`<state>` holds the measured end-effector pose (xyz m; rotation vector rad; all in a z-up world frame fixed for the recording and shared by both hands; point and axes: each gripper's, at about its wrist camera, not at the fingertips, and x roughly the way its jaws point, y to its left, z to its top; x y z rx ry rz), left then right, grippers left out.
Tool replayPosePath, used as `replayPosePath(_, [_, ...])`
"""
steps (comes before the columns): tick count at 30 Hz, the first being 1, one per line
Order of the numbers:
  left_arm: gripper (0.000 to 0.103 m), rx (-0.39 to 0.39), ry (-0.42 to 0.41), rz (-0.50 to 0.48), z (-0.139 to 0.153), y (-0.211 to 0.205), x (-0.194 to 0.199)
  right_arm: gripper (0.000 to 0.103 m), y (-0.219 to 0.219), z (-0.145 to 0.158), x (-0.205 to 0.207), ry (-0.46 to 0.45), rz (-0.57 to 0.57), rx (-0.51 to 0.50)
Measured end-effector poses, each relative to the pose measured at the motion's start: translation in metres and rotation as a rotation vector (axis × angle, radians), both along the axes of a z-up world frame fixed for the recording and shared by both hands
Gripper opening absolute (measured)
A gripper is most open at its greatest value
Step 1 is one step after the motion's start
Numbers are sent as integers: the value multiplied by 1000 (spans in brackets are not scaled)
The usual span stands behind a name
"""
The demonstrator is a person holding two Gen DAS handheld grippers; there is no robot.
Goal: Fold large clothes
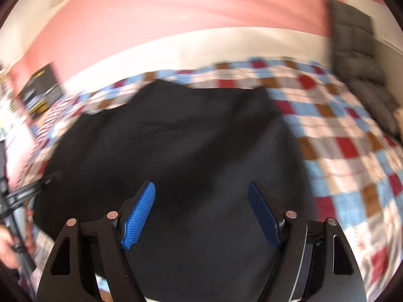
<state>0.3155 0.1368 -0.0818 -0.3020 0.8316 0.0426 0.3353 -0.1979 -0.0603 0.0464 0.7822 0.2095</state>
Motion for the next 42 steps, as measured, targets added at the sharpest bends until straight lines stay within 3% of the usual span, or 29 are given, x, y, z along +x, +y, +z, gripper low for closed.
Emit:
replayPosePath(3, [70, 13, 2, 24, -8, 21, 1, 65, 34, -16, 18, 22, 56, -48])
replayPosePath(7, [71, 84, -5, -12, -20, 25, 3, 65, 39, -47, 59, 65, 34, -89])
replayPosePath(11, [70, 96, 9, 6, -18, 21, 0, 64, 37, -60, 81, 116, 26, -95])
replayPosePath(15, [70, 32, 9, -35, 1, 8, -3, 63, 29, -40, 77, 149, 11, -65])
replayPosePath(20, [70, 29, -33, -118, 22, -20, 6, 63, -17, -8, 54, 43, -42, -18])
replayPosePath(24, [70, 46, -28, -155, 23, -38, 28, 60, -75, -21, 57, 80, -156, -12])
replayPosePath(27, [70, 95, -9, -175, 13, -49, 49, 42, -101, -34, 64, 125, -198, -26])
replayPosePath(30, [70, 93, 43, -150, 2, -43, 65, 41, -120, -38, 74, 160, -222, -10])
replayPosePath(36, [70, 111, 10, -140, 18, -34, 76, 40, -98, 2, 79, 57, -146, -32])
replayPosePath(42, [70, 171, 39, -140, 16, -35, 117, 40, -57, -3, 130, 72, -58, -86])
